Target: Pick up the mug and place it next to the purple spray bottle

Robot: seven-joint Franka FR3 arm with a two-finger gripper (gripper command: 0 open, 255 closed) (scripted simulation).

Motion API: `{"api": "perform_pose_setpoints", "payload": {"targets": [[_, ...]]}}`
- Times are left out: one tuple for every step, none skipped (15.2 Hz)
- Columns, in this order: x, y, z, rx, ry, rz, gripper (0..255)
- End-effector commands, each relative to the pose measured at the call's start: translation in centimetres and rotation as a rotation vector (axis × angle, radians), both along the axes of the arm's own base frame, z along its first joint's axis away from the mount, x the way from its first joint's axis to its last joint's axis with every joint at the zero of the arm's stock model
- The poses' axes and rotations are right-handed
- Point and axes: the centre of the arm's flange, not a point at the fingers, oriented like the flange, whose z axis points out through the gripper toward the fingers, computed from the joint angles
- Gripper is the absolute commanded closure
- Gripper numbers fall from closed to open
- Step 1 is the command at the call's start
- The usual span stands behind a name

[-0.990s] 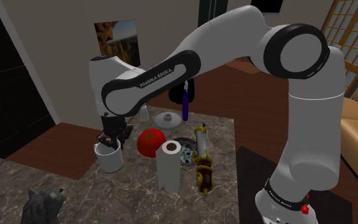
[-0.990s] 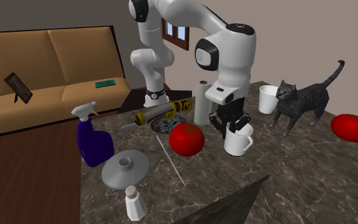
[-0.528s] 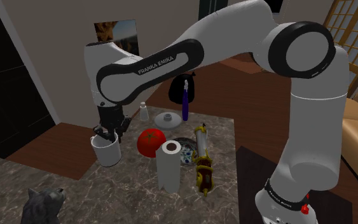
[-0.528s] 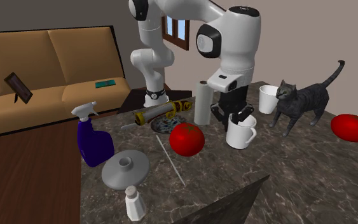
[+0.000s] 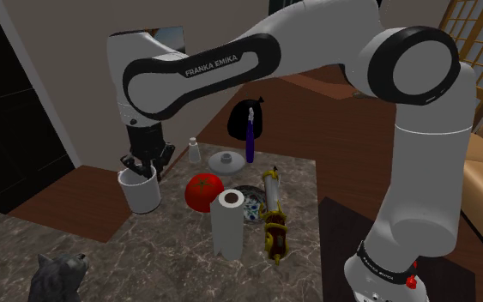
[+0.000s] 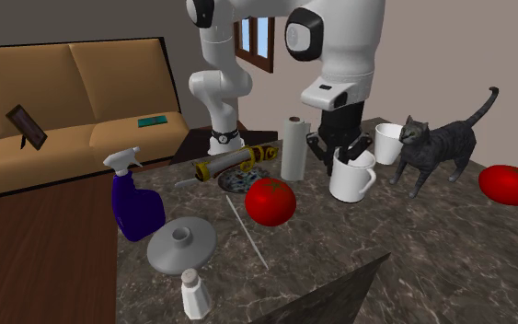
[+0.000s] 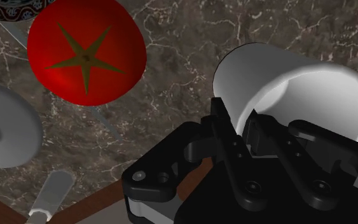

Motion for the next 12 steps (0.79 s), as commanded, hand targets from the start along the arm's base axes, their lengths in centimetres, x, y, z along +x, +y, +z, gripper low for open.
{"api": "perform_pose_setpoints", "payload": {"targets": [[-0.1, 0.0, 1.0, 0.000, 0.000, 0.000, 255], [-0.1, 0.0, 1.5, 0.000, 0.000, 0.000, 255], [-0.1, 0.0, 2.0, 0.000, 0.000, 0.000, 255], [-0.1, 0.0, 2.6, 0.000, 0.000, 0.000, 255], [-0.1, 0.0, 3.1, 0.000, 0.000, 0.000, 255], [-0.1, 0.0, 3.6, 0.000, 0.000, 0.000, 255], [-0.1, 0.0, 4.1, 0.000, 0.000, 0.000, 255], [-0.1, 0.0, 4.7, 0.000, 0.000, 0.000, 255], [-0.1, 0.0, 5.2, 0.000, 0.000, 0.000, 255], [-0.1, 0.0, 5.7, 0.000, 0.000, 0.000, 255], [-0.1, 0.0, 6.3, 0.000, 0.000, 0.000, 255], [-0.1, 0.0, 6.8, 0.000, 0.000, 0.000, 255]]}}
